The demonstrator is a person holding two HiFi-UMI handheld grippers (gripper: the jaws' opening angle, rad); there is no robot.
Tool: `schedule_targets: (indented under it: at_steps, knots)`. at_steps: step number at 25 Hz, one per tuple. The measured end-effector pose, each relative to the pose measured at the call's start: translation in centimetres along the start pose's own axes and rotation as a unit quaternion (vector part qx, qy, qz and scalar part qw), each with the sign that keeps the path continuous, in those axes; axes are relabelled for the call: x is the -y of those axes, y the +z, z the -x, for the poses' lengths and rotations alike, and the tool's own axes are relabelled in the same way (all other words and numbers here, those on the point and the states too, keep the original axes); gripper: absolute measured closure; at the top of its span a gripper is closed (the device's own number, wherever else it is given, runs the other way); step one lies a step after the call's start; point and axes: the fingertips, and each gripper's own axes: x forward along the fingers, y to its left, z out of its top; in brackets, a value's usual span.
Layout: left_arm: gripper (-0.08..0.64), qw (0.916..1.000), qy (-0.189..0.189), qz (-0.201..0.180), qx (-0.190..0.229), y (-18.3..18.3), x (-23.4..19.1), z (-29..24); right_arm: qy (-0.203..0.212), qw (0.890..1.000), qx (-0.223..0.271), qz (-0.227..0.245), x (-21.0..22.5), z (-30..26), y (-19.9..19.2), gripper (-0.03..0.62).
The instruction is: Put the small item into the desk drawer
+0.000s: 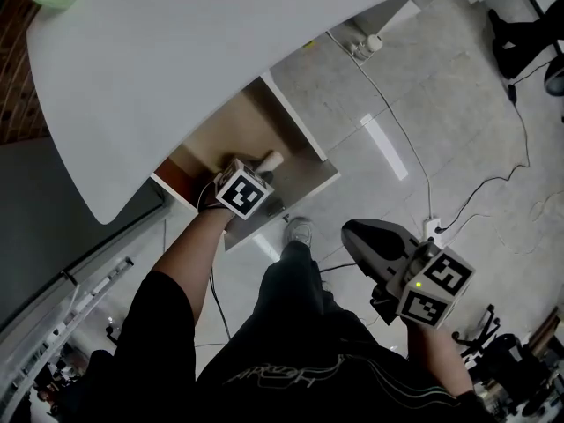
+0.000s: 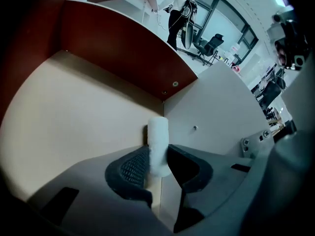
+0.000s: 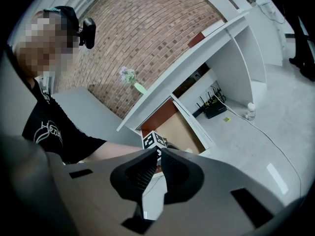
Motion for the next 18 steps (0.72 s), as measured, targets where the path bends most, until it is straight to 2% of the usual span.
schedule_targets:
  at_steps: [3, 9, 15, 18]
  knots:
    - [0.425, 0.9999, 0.003, -0.011, -0.013, 0.1, 0.2, -0.3, 0.005, 1.000, 0.005, -0.001, 0.3, 0.1, 0.5, 0.538]
    - [0.408, 0.9998, 0.006, -0.020, -0.003, 0.1, -0.1, -0.3, 0.019, 1.000, 0.010, 0.000, -0.2, -0.3, 0.7, 0.538]
    - [0.357, 0.9999, 0.009, -0.005, 0.001, 0.0, 0.5, 0.0, 0.025, 1.000, 0.013, 0.002, -0.3, 1.4, -1.0, 0.538]
    - [0.339, 0.9995, 0.017, 0.022, 0.018, 0.1, 0.5, 1.3, 0.026, 1.000, 0.014, 0.007, -0.8, 2.3, -1.7, 0.538]
